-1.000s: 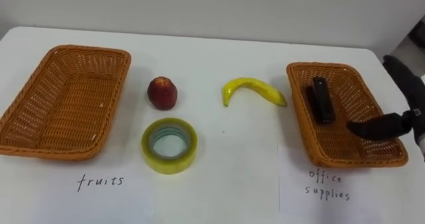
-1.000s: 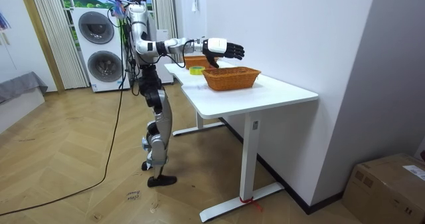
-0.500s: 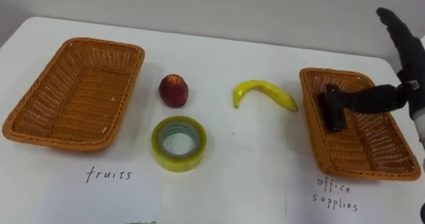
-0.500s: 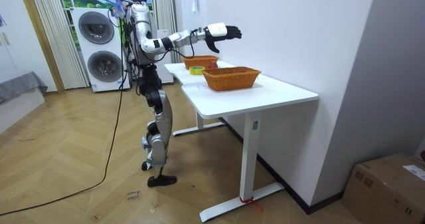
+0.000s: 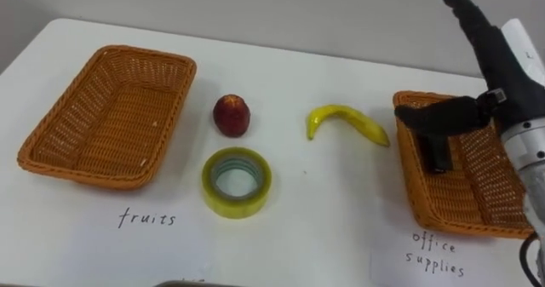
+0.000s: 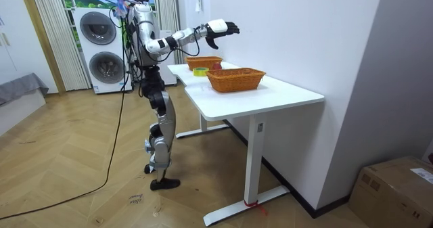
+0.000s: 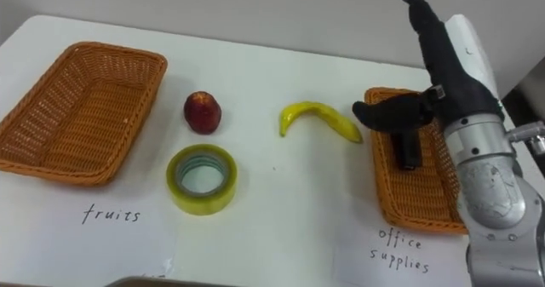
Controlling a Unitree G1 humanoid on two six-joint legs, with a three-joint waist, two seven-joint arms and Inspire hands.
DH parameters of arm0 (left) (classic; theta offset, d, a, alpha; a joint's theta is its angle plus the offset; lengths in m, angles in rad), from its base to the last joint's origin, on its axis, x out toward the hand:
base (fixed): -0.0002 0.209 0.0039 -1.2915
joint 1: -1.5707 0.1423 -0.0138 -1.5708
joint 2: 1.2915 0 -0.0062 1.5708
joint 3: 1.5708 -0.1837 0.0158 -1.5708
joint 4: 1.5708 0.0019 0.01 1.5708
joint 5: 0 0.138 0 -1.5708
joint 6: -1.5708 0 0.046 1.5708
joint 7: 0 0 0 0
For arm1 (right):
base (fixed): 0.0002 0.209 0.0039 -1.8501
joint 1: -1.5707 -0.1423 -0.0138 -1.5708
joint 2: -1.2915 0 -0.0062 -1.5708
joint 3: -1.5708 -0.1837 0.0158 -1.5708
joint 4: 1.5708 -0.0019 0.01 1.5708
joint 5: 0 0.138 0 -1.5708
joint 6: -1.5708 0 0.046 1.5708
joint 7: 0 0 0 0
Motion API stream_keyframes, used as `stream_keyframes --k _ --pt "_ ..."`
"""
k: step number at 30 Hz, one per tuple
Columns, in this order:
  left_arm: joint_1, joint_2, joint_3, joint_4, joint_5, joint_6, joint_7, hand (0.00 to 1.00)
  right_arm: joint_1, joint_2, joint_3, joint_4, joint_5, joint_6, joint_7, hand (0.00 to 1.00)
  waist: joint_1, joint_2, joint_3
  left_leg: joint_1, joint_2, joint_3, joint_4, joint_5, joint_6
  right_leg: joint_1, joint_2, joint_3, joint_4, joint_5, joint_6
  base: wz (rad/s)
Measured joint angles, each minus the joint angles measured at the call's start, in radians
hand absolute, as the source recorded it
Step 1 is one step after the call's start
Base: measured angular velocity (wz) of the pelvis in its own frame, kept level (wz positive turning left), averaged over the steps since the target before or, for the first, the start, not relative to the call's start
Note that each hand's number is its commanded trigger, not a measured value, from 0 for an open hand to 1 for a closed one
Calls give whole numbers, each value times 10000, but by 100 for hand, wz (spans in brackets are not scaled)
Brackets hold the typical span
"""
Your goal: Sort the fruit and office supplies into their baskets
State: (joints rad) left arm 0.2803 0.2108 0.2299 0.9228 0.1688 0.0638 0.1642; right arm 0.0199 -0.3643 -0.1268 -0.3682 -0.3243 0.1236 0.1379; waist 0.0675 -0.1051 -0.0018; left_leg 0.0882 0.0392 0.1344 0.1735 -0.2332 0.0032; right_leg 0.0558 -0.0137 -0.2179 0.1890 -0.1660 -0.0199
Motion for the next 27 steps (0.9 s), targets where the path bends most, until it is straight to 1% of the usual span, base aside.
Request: stream_keyframes --k 6,18,20,22,24,25,27 --pt "-88 -14 3 0 2 0 -1 0 -402 0 74 -16 -2 0 363 0 200 2 1 -10 -2 -26 1 2 4 -1 4 -19 0 1 0 1" --pt "-73 -73 -17 2 -3 6 -1 0 -547 0 264 -29 57 1 407 0 217 -21 -12 -110 -12 -113 29 2 4 -37 1 -92 -9 1 1 1" --pt "-50 -76 -75 5 5 9 -3 0 -551 1 289 -71 54 23 465 0 232 -59 -38 -141 -67 -154 46 6 6 -36 8 -172 -12 1 1 6" --pt "-68 -89 -213 47 11 12 -12 0 -551 13 318 -142 54 34 485 0 227 -72 -39 -192 -92 -251 77 11 16 -35 4 -318 -17 1 1 11" --pt "-67 -104 -292 140 9 16 -12 0 -569 19 530 -155 34 69 484 0 273 -103 -44 -213 -106 -271 87 19 30 -44 -4 -334 -23 4 7 6" --pt "-61 -100 -305 268 6 35 1 0 -574 19 789 -154 18 93 488 0 311 -130 -48 -217 -107 -259 92 20 31 -46 -6 -334 -22 6 9 0" --pt "-78 -82 -436 488 13 71 28 0 -573 19 1108 -146 73 93 489 0 446 -163 -39 -235 -107 -269 114 19 32 -52 -9 -342 -23 10 14 0"
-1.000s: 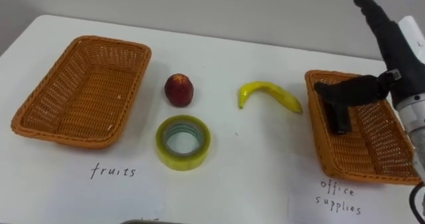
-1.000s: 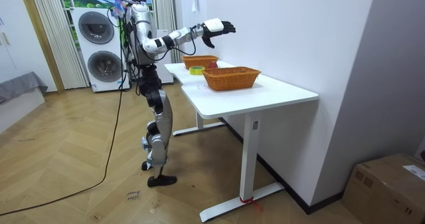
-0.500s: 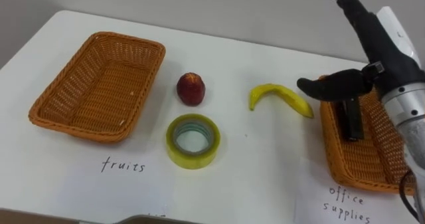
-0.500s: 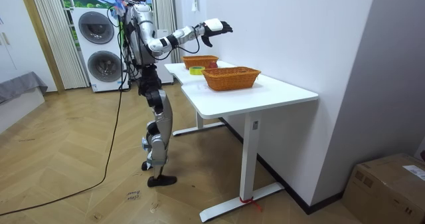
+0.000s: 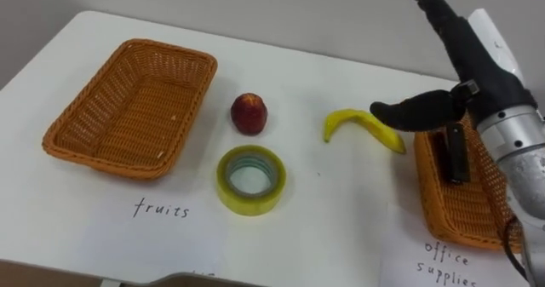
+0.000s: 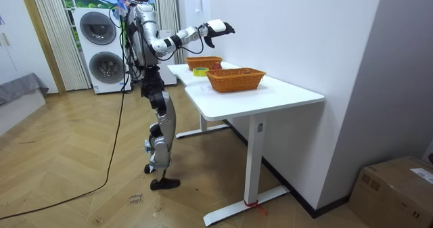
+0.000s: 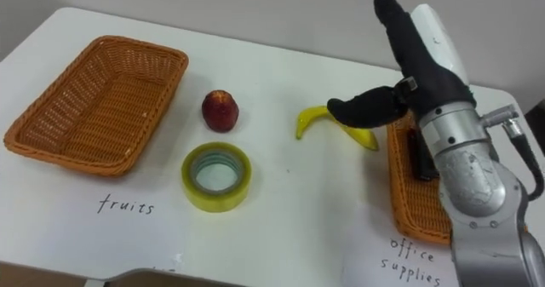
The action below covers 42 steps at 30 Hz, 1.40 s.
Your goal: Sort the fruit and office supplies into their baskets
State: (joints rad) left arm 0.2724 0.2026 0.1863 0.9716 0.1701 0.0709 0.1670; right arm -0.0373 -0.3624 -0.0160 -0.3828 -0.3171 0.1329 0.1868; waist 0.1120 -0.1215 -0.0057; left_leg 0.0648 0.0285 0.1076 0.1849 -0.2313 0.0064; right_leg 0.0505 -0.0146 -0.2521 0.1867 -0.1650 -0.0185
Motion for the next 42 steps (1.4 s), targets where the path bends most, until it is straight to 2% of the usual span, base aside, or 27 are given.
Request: stream_keyframes --k 4,8,13,15,21,25,37,40,42 --pt "26 -27 -152 171 212 162 32 0 -8 15 498 323 68 -1 -2 0 344 -28 16 -50 -16 -42 50 3 14 1 -30 -78 0 16 18 5" --pt "38 -36 -159 242 227 332 53 0 -16 15 641 482 202 -3 -2 0 368 -9 29 -190 -47 -259 131 24 48 0 -105 -257 -3 21 28 16" --pt "15 -35 -235 290 383 336 189 0 -249 16 735 900 386 -5 133 0 452 86 98 -210 -47 -277 131 46 81 -3 -121 -252 -1 32 46 1" --pt "-58 -32 -233 290 385 335 190 0 -249 37 754 963 419 -5 179 0 478 85 99 -210 -52 -276 127 47 81 -2 -121 -256 -2 33 47 0" --pt "-123 -23 -346 289 380 341 190 0 -249 78 863 994 430 -5 206 0 582 19 117 -205 -58 -275 115 47 81 -2 -110 -259 -6 33 47 0" --pt "-143 11 -435 295 378 382 178 0 -257 139 1282 1228 511 -1 204 0 645 -91 153 -208 -47 -291 114 47 80 -1 -103 -249 -11 33 47 0" --pt "-132 30 -734 284 416 548 155 0 -272 258 1869 1330 791 0 195 0 906 -111 135 -224 -73 -345 149 48 81 20 -112 -358 -11 41 60 1" --pt "-106 30 -780 279 420 564 155 0 -324 606 1945 1342 748 0 146 0 938 -54 135 -227 -67 -353 154 49 79 20 -113 -350 -11 41 60 0" --pt "-87 31 -912 247 420 646 145 0 -510 645 2022 1418 754 0 56 0 940 10 135 -227 -66 -356 163 50 82 19 -125 -350 -11 41 60 0"
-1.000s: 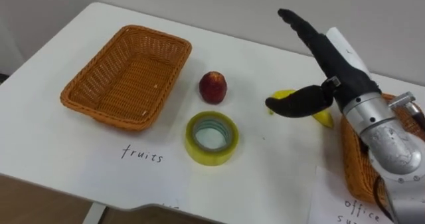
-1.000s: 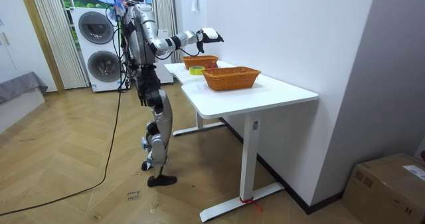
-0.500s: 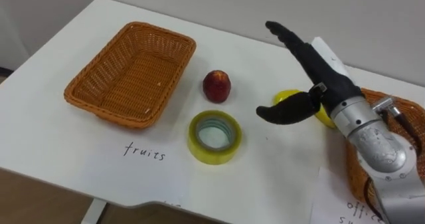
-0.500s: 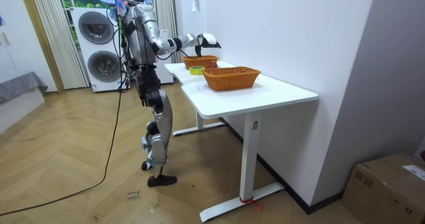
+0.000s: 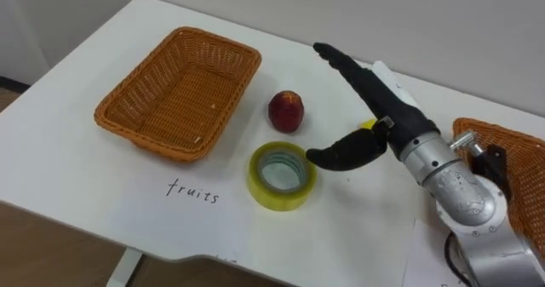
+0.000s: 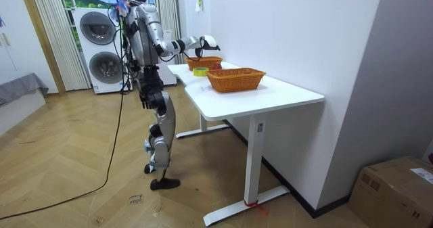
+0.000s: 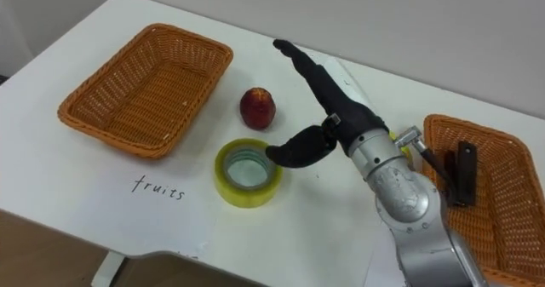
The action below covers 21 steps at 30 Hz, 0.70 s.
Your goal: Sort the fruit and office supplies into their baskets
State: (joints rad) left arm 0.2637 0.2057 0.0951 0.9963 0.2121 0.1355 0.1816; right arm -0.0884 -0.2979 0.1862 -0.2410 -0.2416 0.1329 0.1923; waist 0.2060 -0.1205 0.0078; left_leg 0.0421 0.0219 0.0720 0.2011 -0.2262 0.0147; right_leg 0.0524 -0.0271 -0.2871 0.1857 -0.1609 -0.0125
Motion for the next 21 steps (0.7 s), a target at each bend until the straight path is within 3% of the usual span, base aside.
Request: stream_keyframes --k 7,21 --pt "74 -30 -15 -403 272 291 -168 0 -478 37 314 466 -32 22 -290 0 39 105 -45 -1 -5 -56 -2 5 5 15 -3 -50 1 0 0 1" --pt "117 -212 -10 -741 310 784 -166 0 -620 214 775 1664 -471 865 -450 0 590 99 -41 -100 -18 -214 -7 12 16 -21 -42 -206 -2 -1 2 3"
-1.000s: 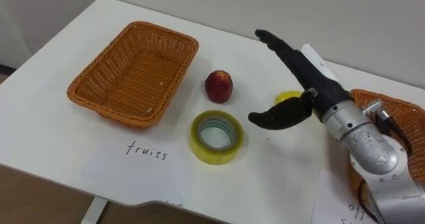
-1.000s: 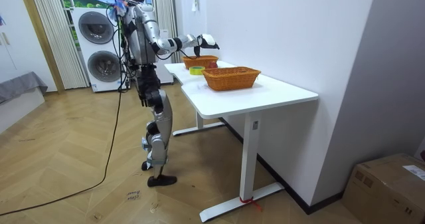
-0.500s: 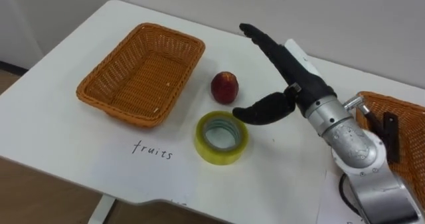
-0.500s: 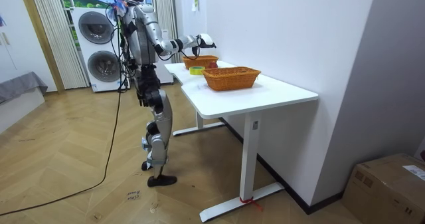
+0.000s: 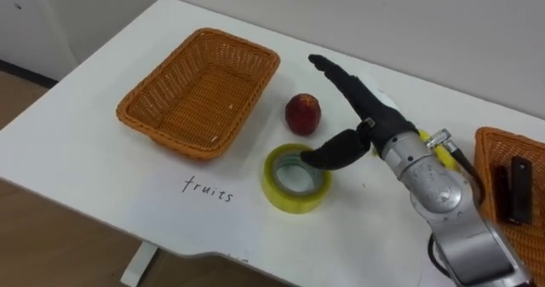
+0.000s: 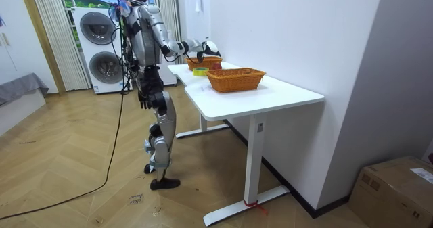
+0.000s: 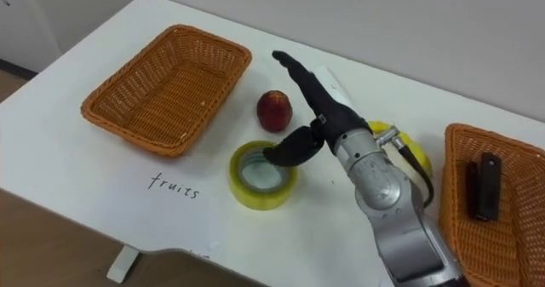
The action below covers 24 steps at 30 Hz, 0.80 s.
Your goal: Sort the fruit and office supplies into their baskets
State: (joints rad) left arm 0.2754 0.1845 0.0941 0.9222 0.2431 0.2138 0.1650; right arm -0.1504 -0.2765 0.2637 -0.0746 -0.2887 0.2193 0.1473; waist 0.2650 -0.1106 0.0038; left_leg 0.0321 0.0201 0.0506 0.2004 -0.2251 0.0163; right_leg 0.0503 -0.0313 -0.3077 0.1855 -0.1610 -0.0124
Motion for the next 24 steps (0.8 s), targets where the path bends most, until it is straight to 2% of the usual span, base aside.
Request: stream_keyframes --k 4,13,21,24 --pt "9 -58 4 14 2 55 15 0 0 1 -2 434 -20 5 -203 0 93 12 8 -22 -66 -103 36 6 10 40 -18 -101 2 0 0 8" --pt "12 -191 -32 45 -3 71 28 0 -15 52 0 1067 -322 4 -611 0 132 201 137 -45 -118 -205 47 52 68 64 -123 -258 11 -28 46 2" --pt "6 -204 -30 52 -2 75 193 0 -16 223 1 1087 -350 3 -867 0 145 194 129 -48 -156 -219 43 61 85 61 -134 -269 14 -20 60 0" --pt "7 -205 -29 52 -1 74 224 0 -16 259 1 1184 -356 2 -925 0 152 198 103 -48 -156 -222 43 62 86 60 -134 -269 13 -20 61 0"
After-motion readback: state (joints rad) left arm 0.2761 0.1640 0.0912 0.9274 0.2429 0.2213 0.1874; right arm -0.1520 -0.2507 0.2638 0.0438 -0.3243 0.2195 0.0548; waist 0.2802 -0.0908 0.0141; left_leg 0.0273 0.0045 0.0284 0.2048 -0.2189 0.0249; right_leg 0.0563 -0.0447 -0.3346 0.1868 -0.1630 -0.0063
